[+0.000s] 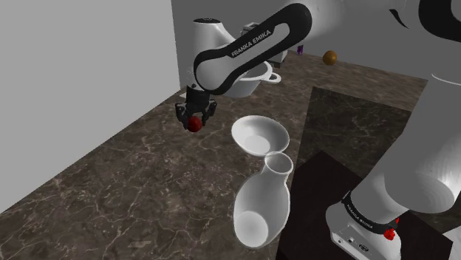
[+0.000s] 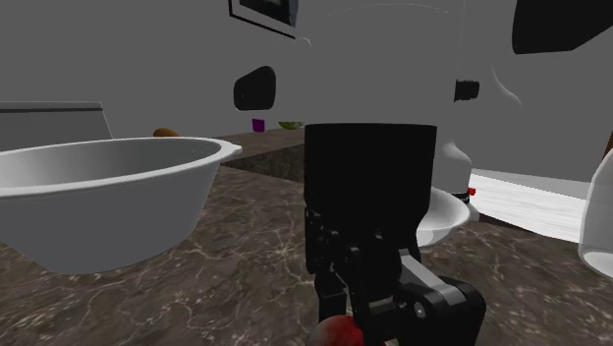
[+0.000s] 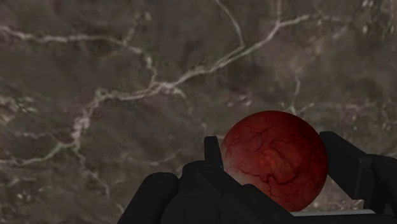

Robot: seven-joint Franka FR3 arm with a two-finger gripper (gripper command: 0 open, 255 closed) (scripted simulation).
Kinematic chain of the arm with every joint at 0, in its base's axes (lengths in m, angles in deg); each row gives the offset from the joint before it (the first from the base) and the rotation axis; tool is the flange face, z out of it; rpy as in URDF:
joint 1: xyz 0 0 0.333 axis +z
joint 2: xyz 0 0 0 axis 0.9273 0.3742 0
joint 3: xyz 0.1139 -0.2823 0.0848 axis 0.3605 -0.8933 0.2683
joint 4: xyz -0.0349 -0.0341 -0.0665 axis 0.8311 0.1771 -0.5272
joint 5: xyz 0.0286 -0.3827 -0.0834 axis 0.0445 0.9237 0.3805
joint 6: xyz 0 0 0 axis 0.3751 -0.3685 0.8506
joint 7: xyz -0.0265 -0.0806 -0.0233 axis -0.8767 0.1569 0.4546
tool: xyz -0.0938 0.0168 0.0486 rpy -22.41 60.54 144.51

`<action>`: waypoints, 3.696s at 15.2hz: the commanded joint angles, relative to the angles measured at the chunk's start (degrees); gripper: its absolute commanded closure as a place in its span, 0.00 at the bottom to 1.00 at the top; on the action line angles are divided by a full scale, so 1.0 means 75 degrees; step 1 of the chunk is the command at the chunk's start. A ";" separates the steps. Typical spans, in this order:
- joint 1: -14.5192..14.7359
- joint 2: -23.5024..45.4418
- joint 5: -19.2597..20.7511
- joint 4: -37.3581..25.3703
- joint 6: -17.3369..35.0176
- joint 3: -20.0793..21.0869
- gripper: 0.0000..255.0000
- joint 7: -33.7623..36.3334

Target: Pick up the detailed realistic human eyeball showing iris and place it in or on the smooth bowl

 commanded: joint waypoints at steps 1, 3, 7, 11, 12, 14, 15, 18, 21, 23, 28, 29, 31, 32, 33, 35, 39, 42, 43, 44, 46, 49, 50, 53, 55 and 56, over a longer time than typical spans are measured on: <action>0.0002 0.0005 -0.0001 0.0000 0.0001 0.0003 1.00 -0.0001; 0.0004 0.0005 -0.0001 0.0000 0.0001 0.0003 1.00 0.0001; -0.0024 -0.0227 -0.0097 -0.0149 -0.0369 0.0030 1.00 -0.0048; -0.0047 -0.0436 -0.0180 -0.0325 -0.0745 0.0049 1.00 -0.0087; -0.0052 -0.0485 -0.0199 -0.0373 -0.0839 0.0053 1.00 -0.0096; -0.0061 -0.0578 -0.0234 -0.0474 -0.1029 0.0059 1.00 -0.0112; -0.0065 -0.0622 -0.0251 -0.0528 -0.1125 0.0061 1.00 -0.0119; -0.0077 -0.0746 -0.0295 -0.0697 -0.1412 0.0066 1.00 -0.0136; -0.0086 -0.0856 -0.0333 -0.0882 -0.1702 0.0069 1.00 -0.0150; -0.0092 -0.0922 -0.0354 -0.1014 -0.1896 0.0070 1.00 -0.0156; -0.0103 -0.1058 -0.0396 -0.1374 -0.2386 0.0070 1.00 -0.0164; -0.0104 -0.1067 -0.0399 -0.1398 -0.2418 0.0070 1.00 -0.0164; -0.0203 -0.1698 -0.0658 -0.0667 -0.2297 0.0019 1.00 -0.0416; -0.0240 -0.2011 -0.0784 -0.0318 -0.2254 -0.0017 1.00 -0.0545; -0.0266 -0.2322 -0.0906 0.0020 -0.2222 -0.0061 1.00 -0.0675; -0.0296 -0.2940 -0.1131 0.0665 -0.2190 -0.0169 1.00 -0.0934; -0.0288 -0.4168 -0.1483 0.1853 -0.2250 -0.0447 1.00 -0.1420; -0.0254 -0.5098 -0.1644 0.2663 -0.2400 -0.0693 1.00 -0.1745; -0.0244 -0.5412 -0.1679 0.2919 -0.2471 -0.0778 1.00 -0.1845; -0.0234 -0.5729 -0.1701 0.3168 -0.2552 -0.0867 1.00 -0.1942; -0.0221 -0.6372 -0.1716 0.3644 -0.2747 -0.1050 1.00 -0.2124; -0.0207 -0.6651 -0.1736 0.4045 -0.2638 -0.1123 1.00 -0.2229; -0.0201 -0.6624 -0.1750 0.4131 -0.2527 -0.1111 1.00 -0.2240; -0.0185 -0.6531 -0.1795 0.4381 -0.2185 -0.1075 1.00 -0.2272; -0.0173 -0.6457 -0.1826 0.4540 -0.1951 -0.1051 1.00 -0.2295; -0.0168 -0.6415 -0.1842 0.4618 -0.1833 -0.1039 1.00 -0.2306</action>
